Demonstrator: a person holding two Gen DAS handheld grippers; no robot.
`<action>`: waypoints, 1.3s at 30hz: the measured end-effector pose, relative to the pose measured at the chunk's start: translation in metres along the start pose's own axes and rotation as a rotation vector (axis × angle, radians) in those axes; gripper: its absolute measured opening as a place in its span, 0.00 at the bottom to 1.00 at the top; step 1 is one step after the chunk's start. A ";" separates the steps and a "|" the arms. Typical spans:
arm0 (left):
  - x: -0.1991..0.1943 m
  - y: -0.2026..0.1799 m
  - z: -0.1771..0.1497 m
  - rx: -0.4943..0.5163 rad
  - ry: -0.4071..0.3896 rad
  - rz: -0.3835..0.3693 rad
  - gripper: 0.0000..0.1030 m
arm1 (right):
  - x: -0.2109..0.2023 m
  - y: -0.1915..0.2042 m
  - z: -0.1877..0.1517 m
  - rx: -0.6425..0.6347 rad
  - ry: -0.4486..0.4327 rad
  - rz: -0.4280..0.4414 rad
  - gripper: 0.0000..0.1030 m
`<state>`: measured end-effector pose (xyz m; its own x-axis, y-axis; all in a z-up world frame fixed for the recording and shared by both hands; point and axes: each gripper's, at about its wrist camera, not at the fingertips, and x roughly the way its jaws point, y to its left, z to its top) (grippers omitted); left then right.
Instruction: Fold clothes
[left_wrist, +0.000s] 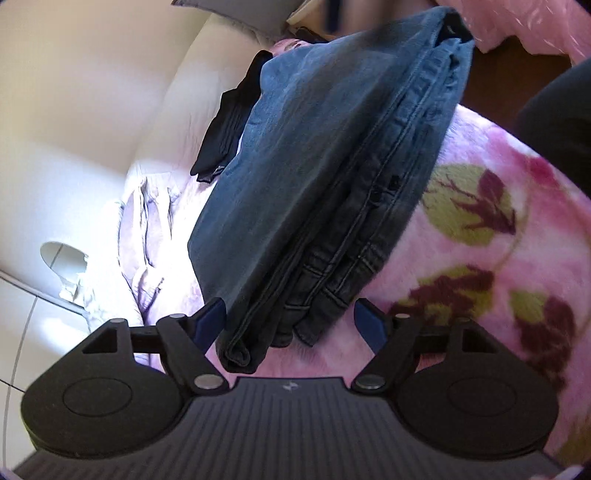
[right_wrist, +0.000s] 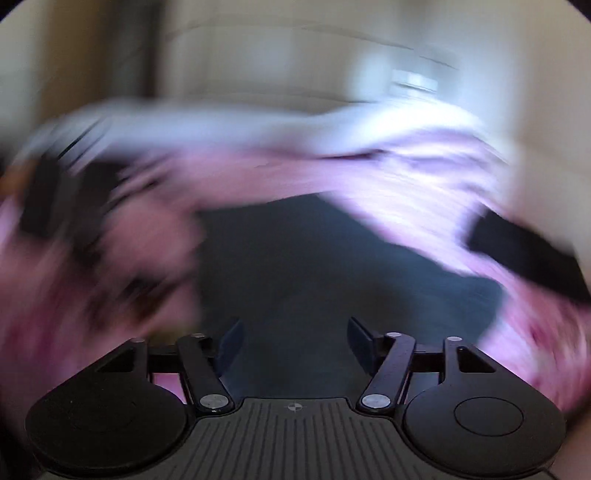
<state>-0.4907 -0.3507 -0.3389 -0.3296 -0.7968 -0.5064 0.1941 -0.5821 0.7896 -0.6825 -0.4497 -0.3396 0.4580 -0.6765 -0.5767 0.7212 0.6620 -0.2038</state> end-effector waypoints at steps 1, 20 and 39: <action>0.000 0.001 0.000 -0.010 0.001 -0.006 0.72 | 0.006 0.018 -0.005 -0.098 0.023 -0.002 0.63; 0.029 -0.024 0.045 0.167 -0.047 0.114 0.63 | 0.034 0.028 -0.009 -0.424 0.085 -0.174 0.21; -0.006 0.059 0.025 0.012 0.095 0.126 0.32 | 0.037 0.054 0.008 -0.747 0.008 -0.305 0.21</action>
<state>-0.5005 -0.3759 -0.2804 -0.2139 -0.8756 -0.4331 0.2169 -0.4748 0.8529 -0.6227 -0.4412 -0.3660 0.2916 -0.8616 -0.4154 0.2748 0.4914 -0.8265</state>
